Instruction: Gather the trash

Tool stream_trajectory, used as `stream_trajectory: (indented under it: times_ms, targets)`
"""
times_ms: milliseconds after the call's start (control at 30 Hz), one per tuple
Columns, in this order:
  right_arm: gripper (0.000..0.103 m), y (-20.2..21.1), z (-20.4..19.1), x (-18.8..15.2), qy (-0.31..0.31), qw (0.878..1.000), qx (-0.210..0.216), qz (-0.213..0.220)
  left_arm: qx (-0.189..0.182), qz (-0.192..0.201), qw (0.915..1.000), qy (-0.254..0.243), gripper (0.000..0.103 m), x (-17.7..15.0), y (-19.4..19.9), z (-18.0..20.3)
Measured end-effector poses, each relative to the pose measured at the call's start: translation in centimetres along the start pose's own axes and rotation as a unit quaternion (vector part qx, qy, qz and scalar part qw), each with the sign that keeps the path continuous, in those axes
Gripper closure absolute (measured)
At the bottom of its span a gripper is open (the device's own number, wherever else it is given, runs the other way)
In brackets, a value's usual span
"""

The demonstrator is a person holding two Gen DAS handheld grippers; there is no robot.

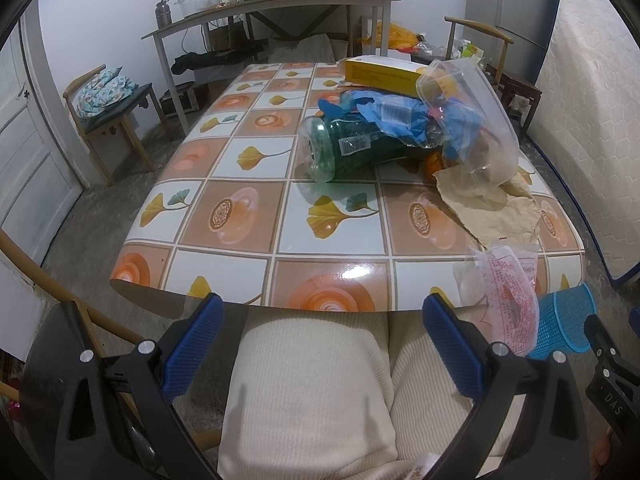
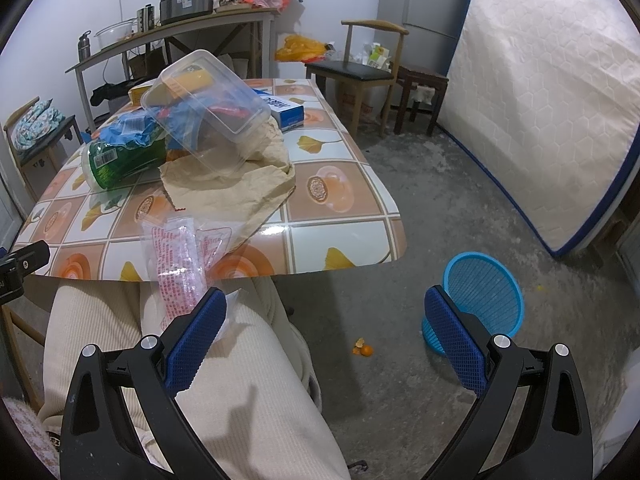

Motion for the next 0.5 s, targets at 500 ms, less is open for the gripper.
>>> stream_trajectory:
  times_ms: [500]
  targets:
    - [0.008,-0.28,-0.08,-0.35,-0.002,1.0,0.003,-0.005,0.002,-0.009,1.0,-0.002,0.006,-0.45,-0.5,-0.03]
Point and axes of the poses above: each gripper's, at about its wrist camera, not at the fingertips, and y roughly against the way its jaws point, z to its right, x to its top, the point moved 3 cm from there along -y, roughly the way its jaws point, and after that the axes turned 15 degrees about x, right-handed, at the moved point
